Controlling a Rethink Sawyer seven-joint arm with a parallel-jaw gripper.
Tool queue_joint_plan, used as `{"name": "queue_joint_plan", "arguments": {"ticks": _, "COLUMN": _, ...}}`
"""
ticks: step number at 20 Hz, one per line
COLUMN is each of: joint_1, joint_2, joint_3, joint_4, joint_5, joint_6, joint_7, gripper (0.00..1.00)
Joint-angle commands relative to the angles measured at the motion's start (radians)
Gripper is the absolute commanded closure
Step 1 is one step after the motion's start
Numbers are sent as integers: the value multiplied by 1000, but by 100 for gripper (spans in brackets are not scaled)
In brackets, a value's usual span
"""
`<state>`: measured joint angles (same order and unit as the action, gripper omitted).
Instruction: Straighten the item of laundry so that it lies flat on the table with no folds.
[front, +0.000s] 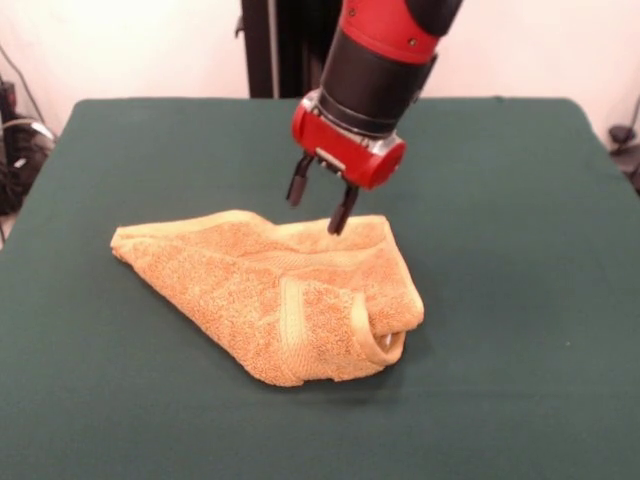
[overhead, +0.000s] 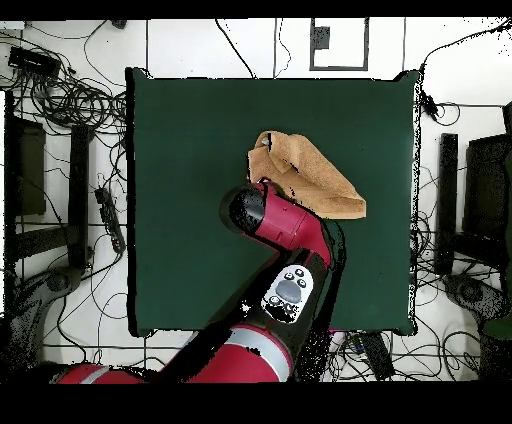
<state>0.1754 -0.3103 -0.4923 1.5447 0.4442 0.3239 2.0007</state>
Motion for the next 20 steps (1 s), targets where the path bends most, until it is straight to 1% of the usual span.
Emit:
{"name": "queue_joint_plan", "arguments": {"ticks": 1, "joint_1": -21, "joint_2": 159, "joint_3": 170, "joint_4": -92, "joint_5": 67, "joint_6": 84, "joint_7": 227, "gripper": 0}}
{"name": "queue_joint_plan", "arguments": {"ticks": 4, "joint_1": -19, "joint_2": 208, "joint_3": 151, "joint_4": -135, "joint_5": 75, "joint_6": 218, "joint_7": 259, "gripper": 0}}
{"name": "queue_joint_plan", "arguments": {"ticks": 6, "joint_1": -14, "joint_2": 240, "joint_3": 129, "joint_4": -166, "joint_5": 66, "joint_6": 270, "joint_7": 265, "gripper": 0}}
{"name": "queue_joint_plan", "arguments": {"ticks": 8, "joint_1": -14, "joint_2": 278, "joint_3": 124, "joint_4": -192, "joint_5": 61, "joint_6": 291, "joint_7": 265, "gripper": 0}}
{"name": "queue_joint_plan", "arguments": {"ticks": 10, "joint_1": -8, "joint_2": 318, "joint_3": 118, "joint_4": -212, "joint_5": 65, "joint_6": 284, "joint_7": 278, "gripper": 0}}
{"name": "queue_joint_plan", "arguments": {"ticks": 13, "joint_1": -5, "joint_2": 353, "joint_3": 134, "joint_4": -214, "joint_5": 91, "joint_6": 292, "joint_7": 314, "gripper": 0}}
{"name": "queue_joint_plan", "arguments": {"ticks": 15, "joint_1": 2, "joint_2": 370, "joint_3": 132, "joint_4": -217, "joint_5": 110, "joint_6": 326, "joint_7": 352, "gripper": 0}}
{"name": "queue_joint_plan", "arguments": {"ticks": 18, "joint_1": 0, "joint_2": 372, "joint_3": 145, "joint_4": -209, "joint_5": 140, "joint_6": 430, "joint_7": 401, "gripper": 0}}
{"name": "queue_joint_plan", "arguments": {"ticks": 20, "joint_1": 7, "joint_2": 384, "joint_3": 132, "joint_4": -211, "joint_5": 159, "joint_6": 477, "joint_7": 440, "gripper": 0}}
